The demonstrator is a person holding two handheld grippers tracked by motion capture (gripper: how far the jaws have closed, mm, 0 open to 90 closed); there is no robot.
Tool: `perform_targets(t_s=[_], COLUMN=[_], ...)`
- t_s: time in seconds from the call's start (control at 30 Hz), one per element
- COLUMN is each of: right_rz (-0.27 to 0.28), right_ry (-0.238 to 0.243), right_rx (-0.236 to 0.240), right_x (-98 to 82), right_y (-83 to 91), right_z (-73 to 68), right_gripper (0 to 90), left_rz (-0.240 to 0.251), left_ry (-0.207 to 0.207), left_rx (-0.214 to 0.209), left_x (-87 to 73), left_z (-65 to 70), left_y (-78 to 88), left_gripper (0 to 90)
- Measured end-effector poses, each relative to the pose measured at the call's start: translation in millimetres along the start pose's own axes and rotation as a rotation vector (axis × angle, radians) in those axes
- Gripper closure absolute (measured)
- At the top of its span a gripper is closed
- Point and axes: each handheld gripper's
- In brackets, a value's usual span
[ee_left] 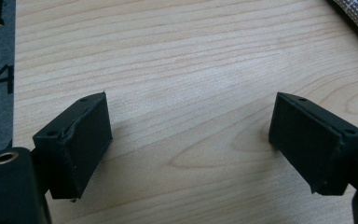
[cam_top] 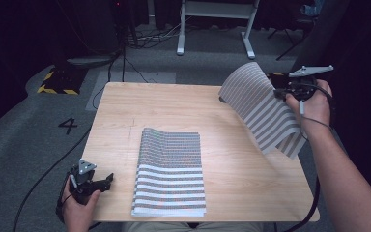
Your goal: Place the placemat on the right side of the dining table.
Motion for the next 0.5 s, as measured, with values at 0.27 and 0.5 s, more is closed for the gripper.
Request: perform_targets(t_s=[0.27,0.5], right_rz=[-0.021,-0.065], right_ry=[0.072,0.178], right_rx=[-0.08,-0.062], right_x=[-12.9,-26.5], right_y=[3.0,-7.2], right_z=[9.4,-12.8], right_gripper=[89.1,89.1], left_rz=[-0.001,0.0], left_ry=[0.001,-0.001], left_rx=[0.001,0.001], left_x=[1.3,1.4], left_z=[-0.5,-0.6], left_y=[-1.8,-2.0], left_gripper=[13.2,13.2])
Point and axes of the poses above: each handheld gripper's, and its own axes: y roughly backward along the jaws, x roughly out of its top, z roughly to its right, and after that the axes turned 12 degrees about z, right-handed
